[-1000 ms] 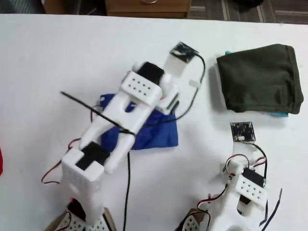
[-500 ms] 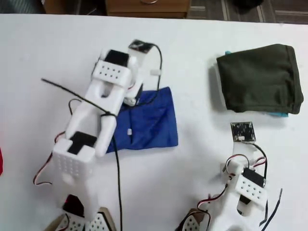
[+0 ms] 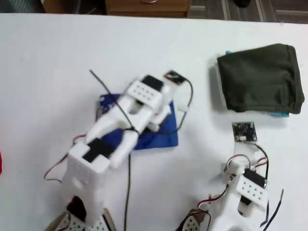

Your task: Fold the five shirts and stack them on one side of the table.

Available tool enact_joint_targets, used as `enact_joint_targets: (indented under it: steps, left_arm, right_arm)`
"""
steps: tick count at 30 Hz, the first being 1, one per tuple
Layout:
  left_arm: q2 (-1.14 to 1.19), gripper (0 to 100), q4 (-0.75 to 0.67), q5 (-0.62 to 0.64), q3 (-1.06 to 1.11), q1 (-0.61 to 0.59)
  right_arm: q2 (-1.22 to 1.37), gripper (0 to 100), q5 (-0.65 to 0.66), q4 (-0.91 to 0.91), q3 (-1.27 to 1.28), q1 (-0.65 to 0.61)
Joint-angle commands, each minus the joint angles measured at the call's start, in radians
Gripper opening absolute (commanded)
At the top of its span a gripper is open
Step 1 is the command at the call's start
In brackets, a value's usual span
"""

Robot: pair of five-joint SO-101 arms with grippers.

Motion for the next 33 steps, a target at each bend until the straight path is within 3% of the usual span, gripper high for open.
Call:
enact_joint_targets:
  steps: [1, 5, 10, 12, 16, 29, 33]
  left_arm:
    - [-0.018, 3, 0.074, 0.0, -0.096, 0.063]
    - [-0.018, 3, 0.16, 0.0, -0.217, 0.068]
    - [-0.008, 4, 0.196, 0.0, -0.255, -0.066]
    - [-0.008, 8, 0.184, -0.002, -0.225, -0.123]
    - [-0.008, 19, 0.094, -0.008, -0.166, -0.212]
    - [-0.006, 18, -0.176, -0.002, 0.031, -0.216]
    - [-0.008, 15, -0.19, 0.0, 0.047, -0.198]
  right_arm:
    - [-0.025, 4.1, -0.081, -0.058, -0.011, 0.067]
    - [-0.025, 4.1, -0.175, -0.088, -0.012, 0.133]
    - [-0.025, 4.1, -0.176, -0.088, -0.012, 0.125]
    - [-0.025, 4.1, -0.176, -0.088, -0.012, 0.125]
    - [-0.025, 4.1, -0.176, -0.085, -0.011, 0.104]
    - [-0.025, 4.1, -0.176, -0.084, -0.011, 0.102]
    - [-0.025, 4.1, -0.176, -0.084, -0.011, 0.101]
